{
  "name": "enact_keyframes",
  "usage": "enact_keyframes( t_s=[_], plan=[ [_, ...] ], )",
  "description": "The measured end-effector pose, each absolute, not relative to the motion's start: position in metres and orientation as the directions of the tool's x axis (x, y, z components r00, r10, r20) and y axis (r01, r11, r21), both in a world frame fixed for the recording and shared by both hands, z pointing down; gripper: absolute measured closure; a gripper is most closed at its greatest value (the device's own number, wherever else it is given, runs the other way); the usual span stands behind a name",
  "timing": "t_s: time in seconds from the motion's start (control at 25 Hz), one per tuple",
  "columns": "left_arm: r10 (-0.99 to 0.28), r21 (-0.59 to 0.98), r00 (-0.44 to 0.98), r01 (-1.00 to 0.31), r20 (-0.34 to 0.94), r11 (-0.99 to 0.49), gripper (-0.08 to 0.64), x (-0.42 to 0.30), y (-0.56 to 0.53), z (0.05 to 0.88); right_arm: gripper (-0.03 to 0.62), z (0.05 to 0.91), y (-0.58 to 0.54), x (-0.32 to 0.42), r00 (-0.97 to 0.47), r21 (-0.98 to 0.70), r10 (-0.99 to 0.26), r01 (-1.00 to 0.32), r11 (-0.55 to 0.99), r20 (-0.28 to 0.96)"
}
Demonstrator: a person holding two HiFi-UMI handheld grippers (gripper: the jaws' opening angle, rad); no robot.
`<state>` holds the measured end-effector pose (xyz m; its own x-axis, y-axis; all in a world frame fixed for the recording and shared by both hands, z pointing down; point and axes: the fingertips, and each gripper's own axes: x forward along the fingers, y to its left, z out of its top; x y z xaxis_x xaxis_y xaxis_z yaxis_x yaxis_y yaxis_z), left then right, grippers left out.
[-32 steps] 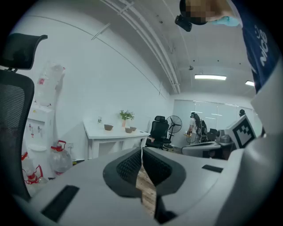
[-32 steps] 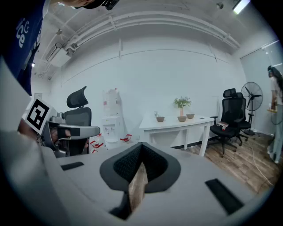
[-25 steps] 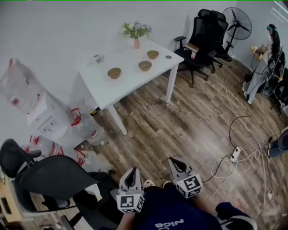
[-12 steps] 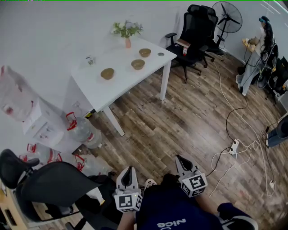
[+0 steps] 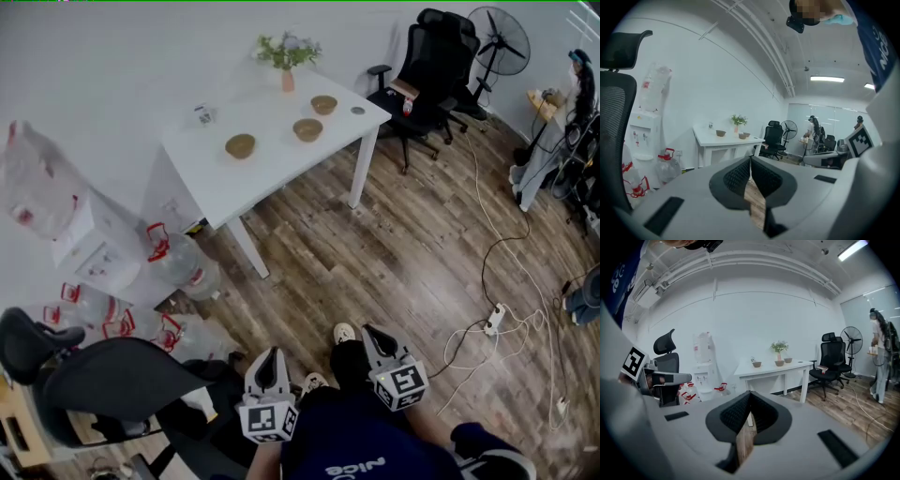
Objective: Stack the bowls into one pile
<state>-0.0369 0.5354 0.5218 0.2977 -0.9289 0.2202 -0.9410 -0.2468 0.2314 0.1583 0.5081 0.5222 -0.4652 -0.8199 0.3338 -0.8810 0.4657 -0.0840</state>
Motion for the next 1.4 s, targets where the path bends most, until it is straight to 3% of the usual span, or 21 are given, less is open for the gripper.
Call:
enact_keyframes(
  t_s=[0.24, 0.84, 1.4],
  plan=[
    [-0.927, 0.232, 0.269, -0.95, 0.262, -0.21, 0.534, -0.031, 0.498, 0.521, 0.569, 0.518, 0.449, 0.152, -0.522, -0.094, -0.789, -0.847, 0.523, 0.324],
    [-0.954, 0.203, 0.203, -0.966, 0.222, -0.159, 0.534, 0.017, 0.369, 0.492, 0.569, 0.509, 0.309, 0.189, -0.608, -0.13, -0.741, -0.79, 0.599, 0.285],
    [-0.949, 0.192, 0.198, -0.969, 0.245, -0.153, 0.535, 0.076, 0.339, 0.498, 0.569, 0.526, 0.277, 0.23, -0.649, -0.18, -0.689, -0.757, 0.629, 0.322]
  ],
)
